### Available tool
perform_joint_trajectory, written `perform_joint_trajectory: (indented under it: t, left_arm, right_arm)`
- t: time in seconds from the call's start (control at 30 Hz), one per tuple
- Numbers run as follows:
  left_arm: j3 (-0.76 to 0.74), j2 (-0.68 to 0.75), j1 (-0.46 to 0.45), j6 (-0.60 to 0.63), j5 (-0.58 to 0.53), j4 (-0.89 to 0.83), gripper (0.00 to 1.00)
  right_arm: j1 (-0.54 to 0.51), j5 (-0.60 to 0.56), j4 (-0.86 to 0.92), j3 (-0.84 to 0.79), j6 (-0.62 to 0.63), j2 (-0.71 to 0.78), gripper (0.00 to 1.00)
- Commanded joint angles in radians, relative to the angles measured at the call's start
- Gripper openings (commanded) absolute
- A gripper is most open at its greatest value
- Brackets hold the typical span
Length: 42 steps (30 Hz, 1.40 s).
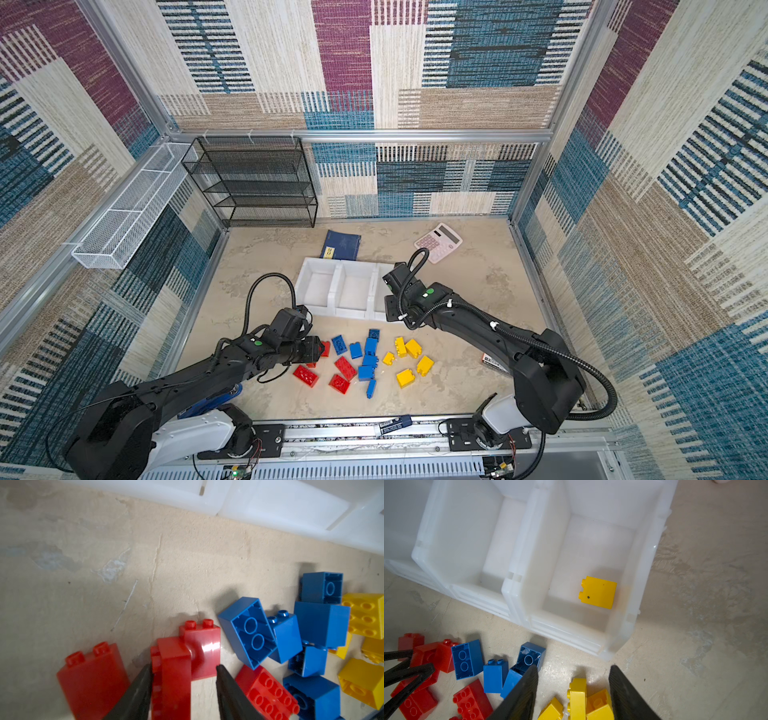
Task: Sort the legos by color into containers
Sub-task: 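Grasp a red brick with the left gripper while the right hovers over bricks, then carry the red brick with the left gripper into the nearest compartment and release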
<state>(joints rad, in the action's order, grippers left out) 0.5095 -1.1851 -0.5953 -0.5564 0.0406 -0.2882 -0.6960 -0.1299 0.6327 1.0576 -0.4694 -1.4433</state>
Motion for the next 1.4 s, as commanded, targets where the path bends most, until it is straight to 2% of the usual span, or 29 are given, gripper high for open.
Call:
perform_joint_trajectory:
  t: [0.0,0.17,0.57,0.73,0.93,1.1,1.37]
  left_arm:
    - [0.004,-0.007,-0.013,0.012,-0.047,-0.012,0.45]
    - [-0.004,-0.003,-0.021,0.01,-0.072,-0.012,0.32]
    - [0.045,0.076,-0.021,0.014,-0.164,-0.082,0.28]
    - [0.13,0.067,0.005,0.062,-0.169,-0.074,0.27]
    - [0.273,-0.065,0.119,0.146,-0.09,-0.029,0.26]
    - [0.425,-0.243,0.226,0.204,0.002,0.018,0.26]
    - [0.643,-0.506,0.288,0.236,0.101,0.005,0.26]
  right_arm:
    - [-0.001,-0.004,-0.031,-0.018,-0.026,0.026,0.57]
    - [-0.001,-0.004,-0.036,-0.052,-0.047,0.063,0.57]
    - [-0.001,-0.006,-0.032,-0.064,-0.061,0.086,0.56]
    - [-0.001,-0.009,-0.031,-0.062,-0.062,0.087,0.56]
    - [-0.001,-0.018,-0.019,-0.061,-0.065,0.102,0.56]
    - [0.0,-0.03,-0.004,-0.061,-0.073,0.122,0.56]
    - [-0.001,-0.043,0.01,-0.08,-0.101,0.163,0.56]
